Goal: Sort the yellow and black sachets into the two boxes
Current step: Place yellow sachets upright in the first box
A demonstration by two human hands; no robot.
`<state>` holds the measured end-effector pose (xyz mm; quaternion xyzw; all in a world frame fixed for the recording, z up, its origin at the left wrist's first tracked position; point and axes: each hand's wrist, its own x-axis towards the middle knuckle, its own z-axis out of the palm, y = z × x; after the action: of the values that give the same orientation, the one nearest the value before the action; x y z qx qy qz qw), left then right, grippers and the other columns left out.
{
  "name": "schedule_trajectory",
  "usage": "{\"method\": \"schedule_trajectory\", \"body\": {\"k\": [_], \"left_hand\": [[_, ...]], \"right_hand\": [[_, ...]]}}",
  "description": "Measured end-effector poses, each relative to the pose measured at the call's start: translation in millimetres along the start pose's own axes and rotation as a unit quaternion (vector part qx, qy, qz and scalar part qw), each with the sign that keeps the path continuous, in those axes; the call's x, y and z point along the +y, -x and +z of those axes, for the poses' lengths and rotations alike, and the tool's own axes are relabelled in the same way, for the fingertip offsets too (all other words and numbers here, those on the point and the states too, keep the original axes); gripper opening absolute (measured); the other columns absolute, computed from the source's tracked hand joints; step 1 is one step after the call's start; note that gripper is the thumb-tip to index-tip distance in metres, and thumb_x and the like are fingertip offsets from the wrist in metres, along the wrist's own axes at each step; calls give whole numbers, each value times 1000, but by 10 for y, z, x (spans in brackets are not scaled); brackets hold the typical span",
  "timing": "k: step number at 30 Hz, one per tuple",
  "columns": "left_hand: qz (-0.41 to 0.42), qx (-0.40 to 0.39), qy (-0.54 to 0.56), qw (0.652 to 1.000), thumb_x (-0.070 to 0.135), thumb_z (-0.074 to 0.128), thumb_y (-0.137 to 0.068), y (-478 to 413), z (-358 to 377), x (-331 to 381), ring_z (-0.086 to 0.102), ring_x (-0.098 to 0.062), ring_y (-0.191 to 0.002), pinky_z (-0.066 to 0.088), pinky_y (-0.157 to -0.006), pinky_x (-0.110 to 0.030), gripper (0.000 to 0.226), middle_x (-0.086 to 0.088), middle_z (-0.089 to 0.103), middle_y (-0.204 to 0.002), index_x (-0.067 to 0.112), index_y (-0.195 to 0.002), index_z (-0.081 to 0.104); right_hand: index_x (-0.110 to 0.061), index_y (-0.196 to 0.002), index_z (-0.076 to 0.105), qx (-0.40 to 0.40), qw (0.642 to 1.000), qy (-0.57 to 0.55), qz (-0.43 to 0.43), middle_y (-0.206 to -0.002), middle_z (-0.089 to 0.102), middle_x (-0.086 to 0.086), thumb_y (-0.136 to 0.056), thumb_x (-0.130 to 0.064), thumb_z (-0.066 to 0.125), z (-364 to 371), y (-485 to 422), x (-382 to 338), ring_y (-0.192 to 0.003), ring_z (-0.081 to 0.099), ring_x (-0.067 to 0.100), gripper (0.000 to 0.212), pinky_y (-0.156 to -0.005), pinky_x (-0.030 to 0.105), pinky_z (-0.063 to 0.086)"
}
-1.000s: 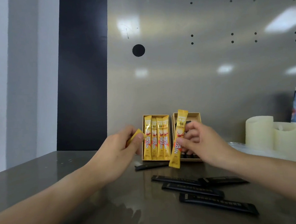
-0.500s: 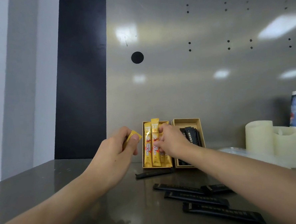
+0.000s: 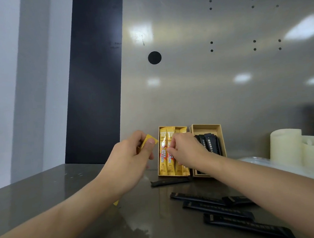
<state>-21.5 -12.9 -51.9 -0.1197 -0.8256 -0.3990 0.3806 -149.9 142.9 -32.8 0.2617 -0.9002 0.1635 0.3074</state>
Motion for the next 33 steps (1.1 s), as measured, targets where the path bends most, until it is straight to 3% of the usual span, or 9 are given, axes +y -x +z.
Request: {"method": "schedule_trajectory", "body": {"k": [3,6,10,12,16,22,28,33], "left_hand": [[-45,23,82,995,39,57,-99,-76,-52,-38,65,-15,-72,57,-66,-33,26,0,72,-81,22,-85,69],[-68,19,143,987,40,63,-95,-149,-145,-54,54,-14,-67,46,-67,-30,27,2,62,-71,18,-86,77],[-77,39,193,977,32,62,-98,-180,-189,-54,39,-9,-51,33,-51,-22,28,13,47,-49,9,-94,77],[-73,36,185,979,31,61,-99,-158,-180,-52,40,-11,-48,36,-48,-23,32,8,47,-49,2,-95,74],[-54,22,168,984,30,62,-98,-100,-135,-29,51,-11,-46,49,-48,-25,36,4,56,-52,-3,-90,70],[-35,-8,173,984,28,62,-97,-61,-86,-23,63,-18,-58,55,-51,-26,35,-19,69,-79,-6,-95,68],[-44,-8,186,982,27,62,-97,-67,-76,-47,64,-21,-58,57,-54,-33,29,-14,71,-78,-2,-96,67],[-43,34,178,983,26,58,-99,-94,-74,-86,65,-19,-58,60,-52,-32,26,-19,69,-82,1,-100,64]], "right_hand": [[-21,-101,64,-23,997,-51,-48,-83,71,-4,-102,-34,53,-132,133,-75,-66,67,7,17,-69,34,62],[-25,-97,63,-55,982,-151,-102,-79,72,-5,-103,-38,51,-301,431,-179,-58,64,4,18,-56,24,55],[-30,-92,64,-91,966,-201,-137,-82,72,-8,-102,-44,47,-334,895,-189,-64,67,13,24,-67,35,57],[-33,-92,64,-98,964,-199,-143,-83,72,-10,-100,-51,44,-272,1010,-147,-67,67,13,28,-70,41,56],[-33,-95,64,-74,959,-234,-138,-82,71,-9,-101,-52,45,-191,1019,-93,-70,66,12,28,-70,38,54],[-30,-102,67,-63,944,-292,-144,-88,72,-6,-97,-50,55,-156,1029,-79,-74,66,13,24,-71,36,57],[-25,-99,69,-72,942,-302,-132,-82,69,-3,-95,-38,66,-91,1010,-39,-75,64,17,14,-71,35,57],[-28,-100,65,-100,938,-306,-132,-87,73,-10,-93,-38,69,-70,1000,-42,-80,67,5,13,-77,29,57]]}}
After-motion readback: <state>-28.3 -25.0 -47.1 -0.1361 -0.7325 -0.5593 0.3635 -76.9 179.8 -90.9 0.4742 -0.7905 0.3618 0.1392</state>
